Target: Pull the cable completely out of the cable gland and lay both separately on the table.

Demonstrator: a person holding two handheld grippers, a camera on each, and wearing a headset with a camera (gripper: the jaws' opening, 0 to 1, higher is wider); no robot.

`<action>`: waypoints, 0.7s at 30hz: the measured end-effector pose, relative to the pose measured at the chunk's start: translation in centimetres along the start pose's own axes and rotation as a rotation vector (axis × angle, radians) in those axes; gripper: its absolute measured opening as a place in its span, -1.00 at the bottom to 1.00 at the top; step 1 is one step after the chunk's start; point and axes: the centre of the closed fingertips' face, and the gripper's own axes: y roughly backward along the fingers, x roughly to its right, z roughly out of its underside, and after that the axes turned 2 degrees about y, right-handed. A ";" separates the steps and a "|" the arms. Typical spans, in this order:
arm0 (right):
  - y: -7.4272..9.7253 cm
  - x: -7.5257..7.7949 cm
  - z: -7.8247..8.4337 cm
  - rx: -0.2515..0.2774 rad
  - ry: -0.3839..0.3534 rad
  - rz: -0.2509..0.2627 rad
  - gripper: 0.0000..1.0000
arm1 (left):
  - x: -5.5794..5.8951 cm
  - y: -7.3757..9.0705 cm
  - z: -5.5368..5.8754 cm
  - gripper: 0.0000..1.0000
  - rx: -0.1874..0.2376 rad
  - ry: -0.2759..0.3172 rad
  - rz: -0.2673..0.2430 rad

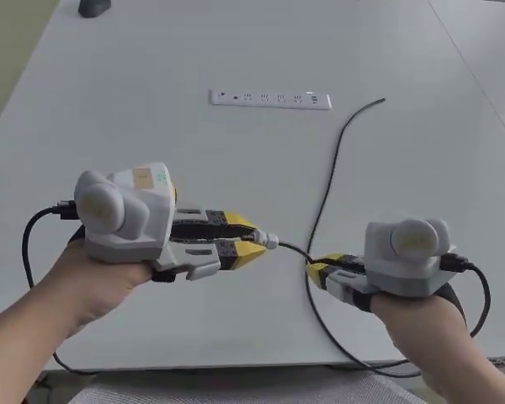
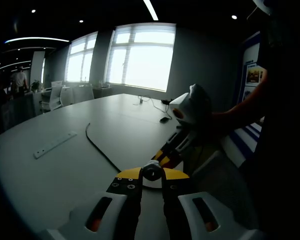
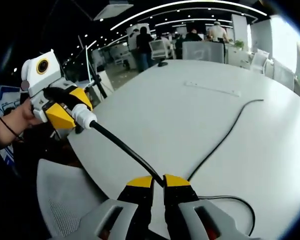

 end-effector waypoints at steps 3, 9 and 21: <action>0.1 0.0 -0.2 0.010 0.019 0.001 -0.96 | 0.0 0.1 -0.1 -0.70 0.002 0.001 0.001; 0.3 0.0 -0.2 0.026 0.066 -0.001 -0.94 | 0.2 0.1 -0.2 -0.70 0.011 0.013 0.005; 1.3 0.4 -1.5 0.095 0.149 0.014 -0.80 | 0.3 0.1 -0.6 -0.70 0.027 0.027 0.003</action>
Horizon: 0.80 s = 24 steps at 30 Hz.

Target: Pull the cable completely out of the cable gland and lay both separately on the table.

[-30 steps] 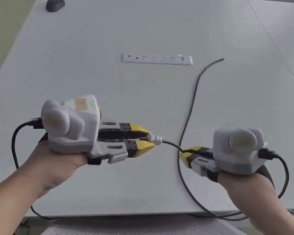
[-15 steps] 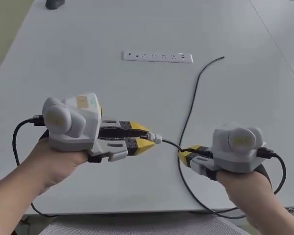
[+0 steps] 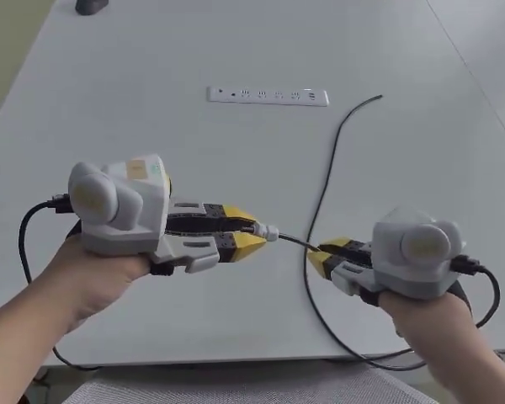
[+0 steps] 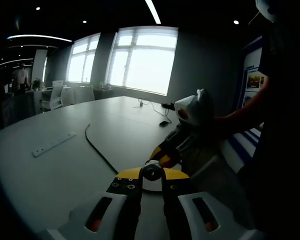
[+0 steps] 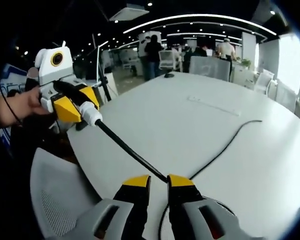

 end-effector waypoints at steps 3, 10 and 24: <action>0.3 -0.5 -0.7 0.013 0.103 -0.014 -0.70 | 0.1 0.0 -0.1 -0.70 0.002 0.003 0.004; 0.9 -3.4 -3.6 0.060 0.361 -0.054 -0.64 | 0.1 0.1 0.1 -0.70 -0.006 0.006 0.004; 0.2 -6.1 -5.9 0.077 0.557 -0.094 -0.76 | -0.2 0.4 0.4 -0.70 -0.012 0.009 0.004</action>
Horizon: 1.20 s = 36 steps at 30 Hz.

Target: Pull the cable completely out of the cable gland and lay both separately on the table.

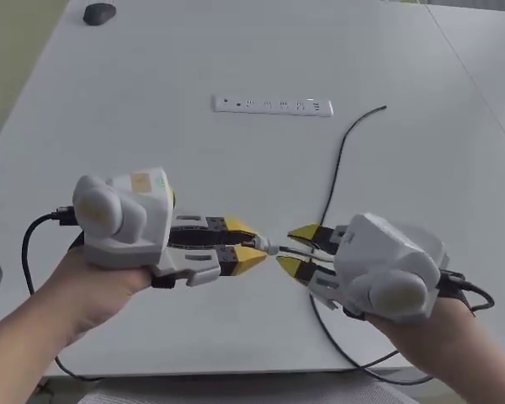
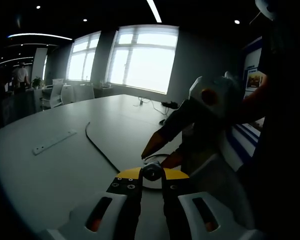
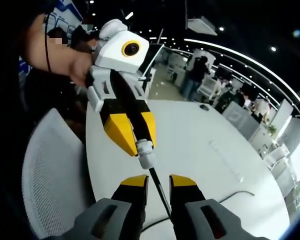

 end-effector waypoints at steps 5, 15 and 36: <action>-0.1 -0.4 -0.3 -0.002 0.028 -0.006 -0.83 | 0.0 0.0 0.0 -0.70 0.001 0.000 0.001; 0.0 -0.8 -0.5 0.002 0.061 -0.010 -0.97 | 0.2 0.0 0.1 -0.70 -0.005 -0.003 0.008; 0.3 -0.8 0.5 -0.016 0.031 0.005 -1.00 | 0.6 0.1 -0.1 -0.70 0.002 -0.007 0.002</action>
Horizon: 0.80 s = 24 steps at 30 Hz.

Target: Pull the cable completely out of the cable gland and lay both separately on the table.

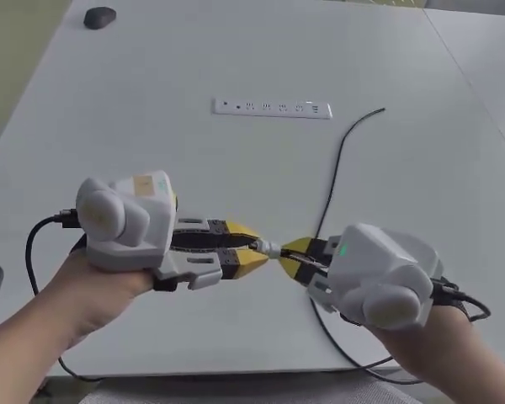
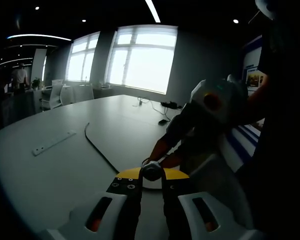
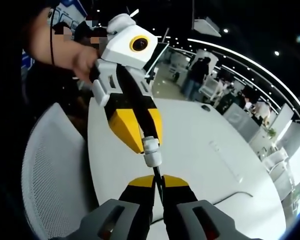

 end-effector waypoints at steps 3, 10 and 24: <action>0.0 0.1 0.4 -0.008 -0.021 -0.001 -1.00 | 0.1 0.0 -0.1 -0.70 0.001 -0.002 0.000; 0.0 0.3 1.8 -0.035 -0.101 0.004 -1.00 | 0.1 -0.1 -0.2 -0.70 0.007 0.000 0.000; -0.5 0.0 3.9 -0.081 -0.186 0.000 -1.00 | 0.1 -0.1 0.0 -0.70 0.009 0.002 -0.004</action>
